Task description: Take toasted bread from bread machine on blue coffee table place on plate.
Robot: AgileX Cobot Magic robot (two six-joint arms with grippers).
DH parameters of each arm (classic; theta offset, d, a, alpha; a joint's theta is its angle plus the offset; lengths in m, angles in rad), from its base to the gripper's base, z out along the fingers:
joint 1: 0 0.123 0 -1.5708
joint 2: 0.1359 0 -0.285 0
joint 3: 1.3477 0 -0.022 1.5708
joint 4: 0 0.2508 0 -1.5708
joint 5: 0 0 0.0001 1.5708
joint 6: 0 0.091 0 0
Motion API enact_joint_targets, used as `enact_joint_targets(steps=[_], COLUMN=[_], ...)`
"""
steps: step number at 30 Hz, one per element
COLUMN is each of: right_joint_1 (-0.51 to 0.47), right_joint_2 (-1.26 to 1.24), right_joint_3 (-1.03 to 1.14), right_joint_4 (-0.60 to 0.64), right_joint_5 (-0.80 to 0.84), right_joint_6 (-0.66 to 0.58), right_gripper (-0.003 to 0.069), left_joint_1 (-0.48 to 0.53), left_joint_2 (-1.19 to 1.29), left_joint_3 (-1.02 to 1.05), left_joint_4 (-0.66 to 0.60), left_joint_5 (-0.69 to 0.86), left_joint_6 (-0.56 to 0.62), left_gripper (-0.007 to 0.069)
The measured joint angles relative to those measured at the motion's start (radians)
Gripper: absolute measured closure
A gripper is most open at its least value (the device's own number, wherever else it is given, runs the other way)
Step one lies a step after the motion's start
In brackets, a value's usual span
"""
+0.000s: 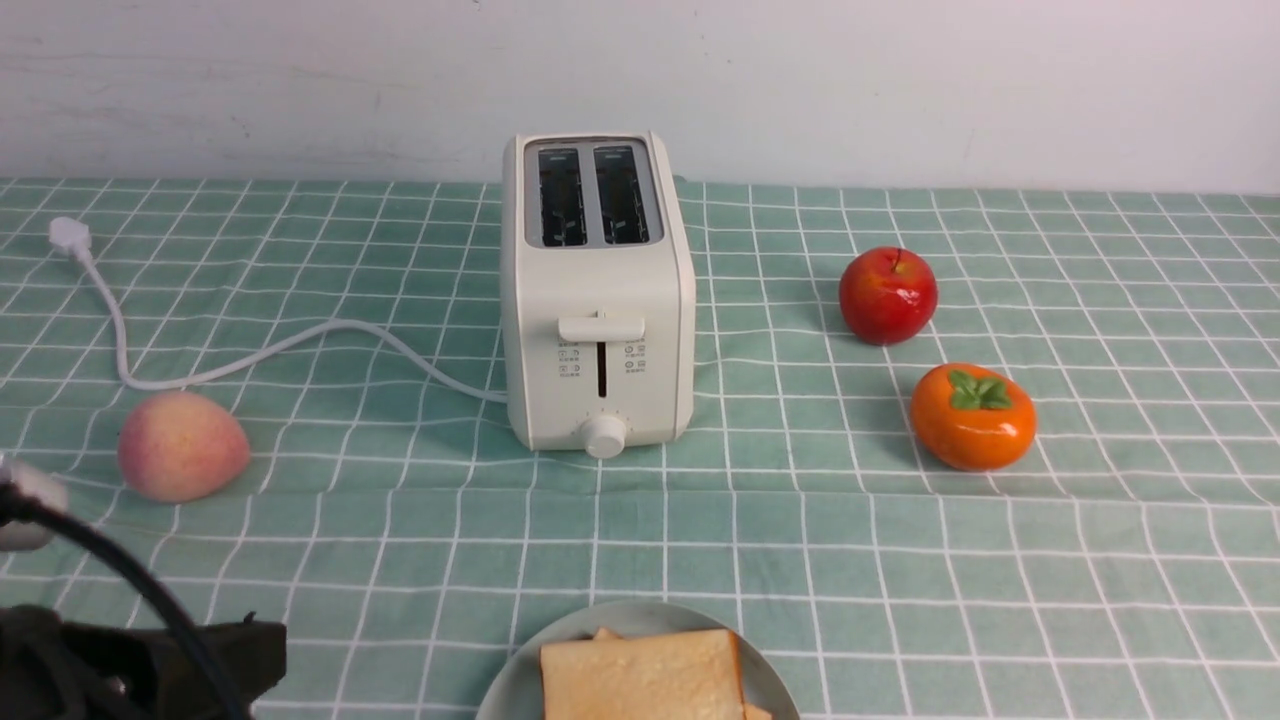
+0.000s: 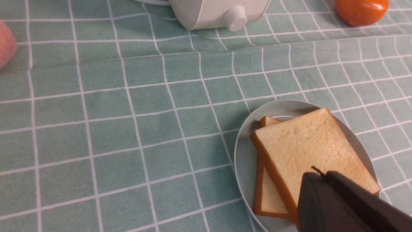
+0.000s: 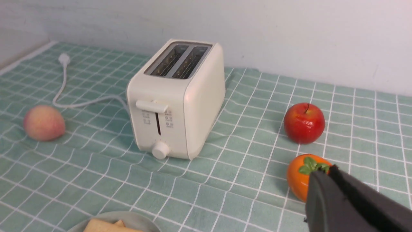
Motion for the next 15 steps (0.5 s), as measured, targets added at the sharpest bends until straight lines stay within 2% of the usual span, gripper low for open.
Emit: enact_joint_targets(steps=[2, 6, 10, 15], right_joint_1=[0.0, 0.0, 0.0, 0.0], right_joint_2=[-0.134, -0.29, -0.39, -0.4], right_joint_3=[0.142, 0.282, 0.335, 0.345], right_joint_4=[-0.079, -0.172, -0.229, -0.265], right_joint_5=[-0.098, -0.187, -0.219, -0.229], right_joint_6=[0.088, 0.155, 0.169, 0.17], right_gripper=[0.0659, 0.0657, 0.0655, 0.065], left_joint_1=[0.0, 0.0, 0.0, 0.0], left_joint_2=[-0.088, -0.22, -0.291, -0.306], left_joint_3=[0.086, 0.175, 0.202, 0.202], left_joint_4=[0.0, 0.004, 0.047, 0.152], left_joint_5=[-0.076, -0.115, -0.137, -0.193], left_joint_6=[-0.053, -0.092, -0.097, -0.097], left_gripper=[0.0638, 0.0638, 0.0638, 0.0638])
